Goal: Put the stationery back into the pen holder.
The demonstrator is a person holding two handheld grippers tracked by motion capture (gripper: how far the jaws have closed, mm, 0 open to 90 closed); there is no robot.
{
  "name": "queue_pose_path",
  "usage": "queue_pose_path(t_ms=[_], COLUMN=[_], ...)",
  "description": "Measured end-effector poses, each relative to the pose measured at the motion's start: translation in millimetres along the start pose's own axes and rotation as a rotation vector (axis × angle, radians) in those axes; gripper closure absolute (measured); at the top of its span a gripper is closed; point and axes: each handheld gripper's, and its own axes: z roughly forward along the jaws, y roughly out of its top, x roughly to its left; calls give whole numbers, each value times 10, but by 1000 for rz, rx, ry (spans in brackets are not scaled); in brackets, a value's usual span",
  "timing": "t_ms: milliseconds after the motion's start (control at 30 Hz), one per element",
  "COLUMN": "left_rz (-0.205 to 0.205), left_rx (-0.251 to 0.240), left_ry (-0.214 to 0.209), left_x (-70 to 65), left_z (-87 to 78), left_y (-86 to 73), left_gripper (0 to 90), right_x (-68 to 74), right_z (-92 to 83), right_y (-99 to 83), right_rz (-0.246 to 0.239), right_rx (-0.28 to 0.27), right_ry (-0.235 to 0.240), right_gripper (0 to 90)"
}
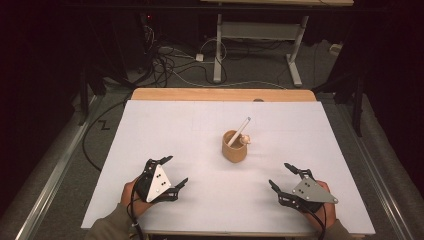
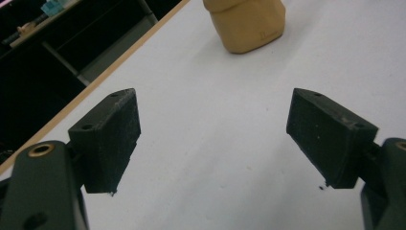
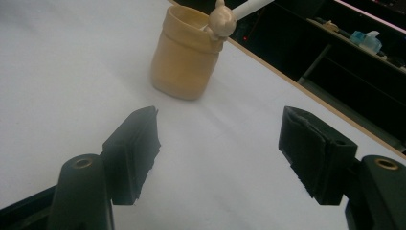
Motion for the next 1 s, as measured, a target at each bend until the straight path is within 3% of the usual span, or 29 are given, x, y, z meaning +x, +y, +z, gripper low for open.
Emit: queue_pose_path(t_ms=[367,533,667,800,1000], left_rz=[-14,-45,-61,-36,-52], left_rx=[63,83,68,72,57], left_ry=[-17,-23,-29,-33,-29], left_x=[41,39,50,24,35], left_z=[-52,-113,-97,-91,-120], left_y=[-269,-385,-381,-352,-349], left_gripper=[186,186,186,185,185], right_x=[-25,-32,-33,-43,-28], right_z=[-28,-34,-43,-64,-91], right_y=[-51,-55,-58,-55,-39], right_rz=[16,25,17,16,15], right_rx=[16,16,18,17,14], right_ry=[-22,-24,-23,-29,-42], right_gripper=[268,268,266,266,266])
